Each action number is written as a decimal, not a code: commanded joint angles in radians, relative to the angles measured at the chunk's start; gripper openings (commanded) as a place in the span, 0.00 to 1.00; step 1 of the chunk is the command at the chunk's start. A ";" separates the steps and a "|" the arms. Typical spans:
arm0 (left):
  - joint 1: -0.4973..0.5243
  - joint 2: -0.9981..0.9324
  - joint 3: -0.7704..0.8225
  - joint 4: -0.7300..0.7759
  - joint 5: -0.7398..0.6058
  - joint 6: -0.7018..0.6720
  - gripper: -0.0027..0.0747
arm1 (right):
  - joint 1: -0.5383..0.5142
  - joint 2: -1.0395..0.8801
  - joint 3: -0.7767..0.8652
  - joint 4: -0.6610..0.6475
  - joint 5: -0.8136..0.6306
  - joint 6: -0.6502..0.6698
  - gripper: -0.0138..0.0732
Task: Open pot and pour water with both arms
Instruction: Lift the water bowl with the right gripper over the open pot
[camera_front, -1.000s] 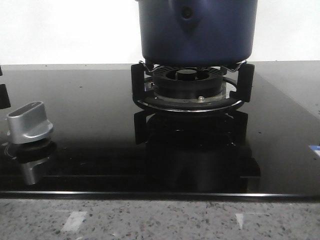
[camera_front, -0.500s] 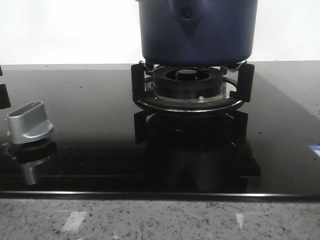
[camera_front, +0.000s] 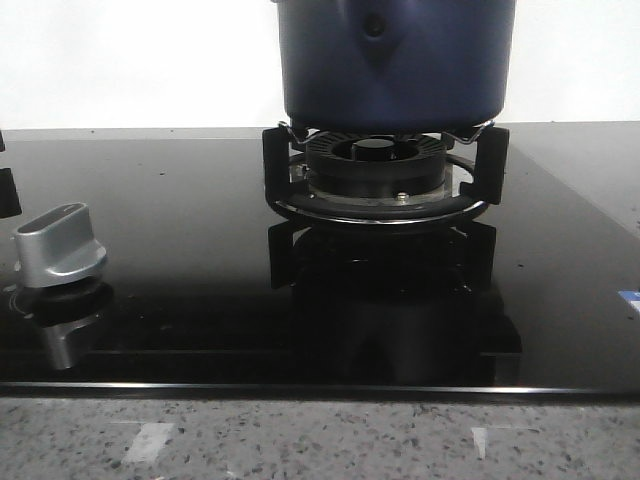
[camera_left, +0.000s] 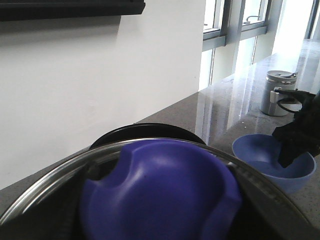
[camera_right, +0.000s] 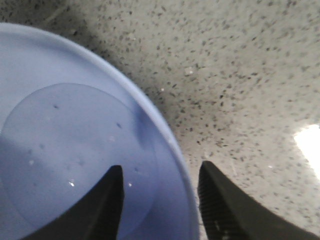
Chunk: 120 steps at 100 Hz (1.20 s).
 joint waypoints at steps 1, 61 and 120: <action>-0.007 -0.016 -0.034 -0.085 0.008 0.002 0.47 | -0.006 -0.014 -0.005 0.025 -0.052 -0.003 0.51; -0.007 -0.016 -0.034 -0.085 0.008 0.002 0.47 | -0.005 -0.031 -0.028 0.121 -0.091 -0.036 0.08; -0.007 -0.014 -0.034 -0.085 0.007 0.002 0.47 | 0.124 0.029 -0.556 0.137 0.142 -0.104 0.08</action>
